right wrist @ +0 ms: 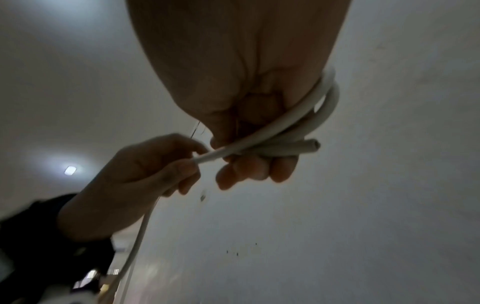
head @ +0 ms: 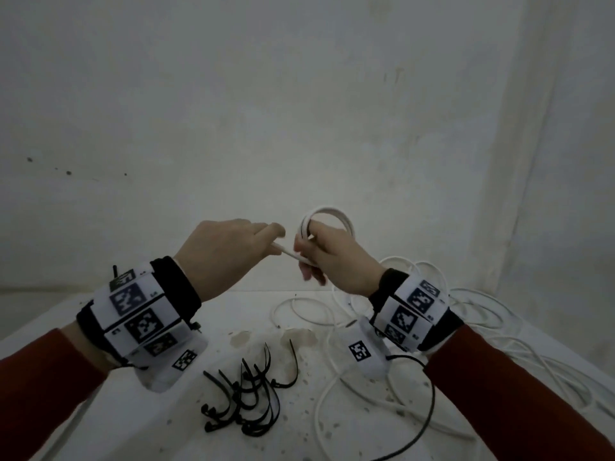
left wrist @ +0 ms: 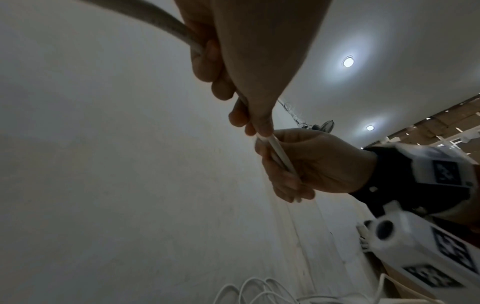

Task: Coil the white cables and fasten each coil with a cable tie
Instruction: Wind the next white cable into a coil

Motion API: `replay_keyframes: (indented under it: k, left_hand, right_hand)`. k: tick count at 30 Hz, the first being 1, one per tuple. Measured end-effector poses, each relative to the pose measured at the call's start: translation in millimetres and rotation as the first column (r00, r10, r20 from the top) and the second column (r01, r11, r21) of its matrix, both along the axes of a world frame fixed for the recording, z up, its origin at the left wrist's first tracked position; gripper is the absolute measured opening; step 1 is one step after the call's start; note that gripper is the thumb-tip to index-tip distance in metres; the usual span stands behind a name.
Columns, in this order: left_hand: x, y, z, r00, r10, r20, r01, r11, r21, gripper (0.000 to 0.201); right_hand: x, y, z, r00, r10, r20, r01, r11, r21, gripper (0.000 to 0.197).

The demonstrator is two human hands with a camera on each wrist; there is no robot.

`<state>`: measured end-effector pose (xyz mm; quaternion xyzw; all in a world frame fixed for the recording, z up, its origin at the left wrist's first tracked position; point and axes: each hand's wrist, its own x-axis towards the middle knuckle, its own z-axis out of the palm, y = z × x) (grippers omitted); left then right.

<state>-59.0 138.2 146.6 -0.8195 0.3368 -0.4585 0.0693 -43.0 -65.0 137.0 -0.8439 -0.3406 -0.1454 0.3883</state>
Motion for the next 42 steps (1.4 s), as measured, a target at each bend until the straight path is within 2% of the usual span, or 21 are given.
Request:
replay_keyframes:
  k: [2, 4, 8, 12, 14, 16, 19, 21, 24, 27, 31, 35, 38, 40, 42]
  left_hand:
    - [1, 0, 2, 0.999, -0.028, 0.029, 0.029, 0.999, -0.024, 0.039]
    - [1, -2, 2, 0.996, -0.073, 0.049, 0.074, 0.997, -0.016, 0.042]
    - [4, -8, 2, 0.984, -0.166, -0.065, 0.162, 0.985, -0.064, 0.046]
    - [10, -15, 2, 0.915, -0.312, -0.255, 0.276, 0.946, -0.167, 0.047]
    - [12, -21, 2, 0.864, -0.400, -0.305, 0.330, 0.908, -0.257, 0.049]
    - [14, -26, 5, 0.831, -0.453, -0.323, 0.342, 0.873, -0.348, 0.045]
    - [16, -28, 7, 0.773, -0.487, -0.405, 0.283, 0.838, -0.467, 0.032]
    - [18, -27, 7, 0.739, -0.526, -0.421, 0.275, 0.806, -0.524, 0.030]
    - [22, -22, 3, 0.731, -0.550, -0.404, 0.241, 0.762, -0.601, 0.030]
    - [30, -11, -5, 0.781, -0.490, -0.386, 0.196, 0.780, -0.594, 0.031]
    - [46, 5, -18, 0.809, -0.418, -0.413, 0.112, 0.800, -0.589, 0.039]
    - [54, 15, -26, 0.861, -0.316, -0.398, 0.047, 0.829, -0.557, 0.027]
    - [53, 15, -36, 0.898, -0.179, -0.402, -0.017, 0.899, -0.437, 0.044]
    - [50, 12, -42, 0.946, -0.049, -0.320, -0.060, 0.944, -0.323, 0.055]
    - [44, 8, -42, 0.977, 0.019, -0.215, -0.070, 0.970, -0.231, 0.052]
  right_hand:
    - [-3, -2, -4, 0.999, -0.016, 0.030, 0.019, 0.996, -0.089, 0.025]
    - [-5, -4, -5, 0.999, -0.006, 0.037, 0.010, 0.995, -0.097, 0.034]
    - [-11, -7, -5, 0.994, 0.045, 0.100, -0.030, 0.989, -0.143, 0.050]
    - [-16, -13, -2, 0.973, 0.222, -0.057, -0.214, 0.968, 0.129, 0.051]
    - [-16, -16, 1, 0.962, 0.255, -0.098, -0.225, 0.944, 0.243, 0.053]
    - [-14, -17, 6, 0.984, 0.168, -0.059, -0.144, 0.947, 0.287, 0.056]
    - [-10, -20, 12, 0.999, 0.000, 0.038, -0.011, 0.958, 0.285, 0.057]
    - [-9, -24, 15, 0.999, 0.037, -0.003, -0.033, 0.939, 0.341, 0.055]
    - [-6, -35, 17, 0.959, 0.224, -0.175, -0.099, 0.840, 0.533, 0.051]
    - [-6, -50, 21, 0.880, 0.383, -0.282, -0.103, 0.733, 0.672, 0.049]
    - [-15, -62, 23, 0.770, 0.524, -0.365, -0.077, 0.643, 0.762, 0.043]
    - [-16, -69, 25, 0.746, 0.616, -0.252, -0.078, 0.456, 0.886, 0.043]
    - [-12, -69, 25, 0.745, 0.656, -0.117, -0.095, 0.277, 0.956, 0.043]
    - [-8, -65, 24, 0.758, 0.651, -0.036, -0.093, 0.163, 0.982, 0.043]
    - [-2, -61, 23, 0.766, 0.642, 0.042, -0.095, 0.049, 0.994, 0.043]
